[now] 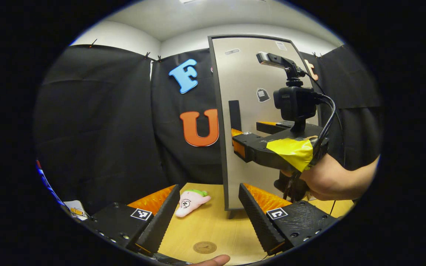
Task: Open the cabinet door with the right hand, grasp the bottle in the cabinet with the left hand and place it on the coaster, then close the cabinet door with the right hand.
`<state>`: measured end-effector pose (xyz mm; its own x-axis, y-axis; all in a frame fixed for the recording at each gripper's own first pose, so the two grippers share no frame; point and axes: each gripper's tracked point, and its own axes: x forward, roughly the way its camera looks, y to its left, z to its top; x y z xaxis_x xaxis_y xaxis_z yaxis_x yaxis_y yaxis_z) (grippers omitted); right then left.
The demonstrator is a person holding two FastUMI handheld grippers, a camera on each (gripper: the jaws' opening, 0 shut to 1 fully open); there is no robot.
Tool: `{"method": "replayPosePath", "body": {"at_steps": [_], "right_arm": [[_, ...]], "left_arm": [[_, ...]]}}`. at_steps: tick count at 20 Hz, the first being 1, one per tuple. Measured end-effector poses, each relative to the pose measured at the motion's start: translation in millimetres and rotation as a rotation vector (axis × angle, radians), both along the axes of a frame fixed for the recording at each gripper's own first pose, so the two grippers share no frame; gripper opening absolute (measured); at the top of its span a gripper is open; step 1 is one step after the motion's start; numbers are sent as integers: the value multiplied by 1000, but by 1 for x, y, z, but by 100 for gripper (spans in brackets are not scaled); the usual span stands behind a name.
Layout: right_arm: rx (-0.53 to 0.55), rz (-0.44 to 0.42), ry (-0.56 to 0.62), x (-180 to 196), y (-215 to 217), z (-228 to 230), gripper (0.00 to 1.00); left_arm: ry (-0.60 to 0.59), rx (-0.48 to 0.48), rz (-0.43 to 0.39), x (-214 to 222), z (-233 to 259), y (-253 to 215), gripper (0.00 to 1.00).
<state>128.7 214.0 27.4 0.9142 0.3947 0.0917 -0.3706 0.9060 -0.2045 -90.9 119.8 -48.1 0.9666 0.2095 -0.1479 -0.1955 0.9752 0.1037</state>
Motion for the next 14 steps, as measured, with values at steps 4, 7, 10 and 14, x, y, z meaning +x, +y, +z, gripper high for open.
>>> {"method": "replayPosePath", "body": {"at_steps": [4,7,10,14], "right_arm": [[-23,-5,-26,8,14,7,84],[-90,-33,-53,15,26,2,62],[-48,-36,-4,14,24,3,40],[-24,65,101,6,24,-3,29]], "left_arm": [[-9,1,65,-9,3,20,100],[-5,-7,79,-9,1,21,96],[-9,3,93,-9,3,24,97],[-21,-2,147,-10,1,39,96]]}}
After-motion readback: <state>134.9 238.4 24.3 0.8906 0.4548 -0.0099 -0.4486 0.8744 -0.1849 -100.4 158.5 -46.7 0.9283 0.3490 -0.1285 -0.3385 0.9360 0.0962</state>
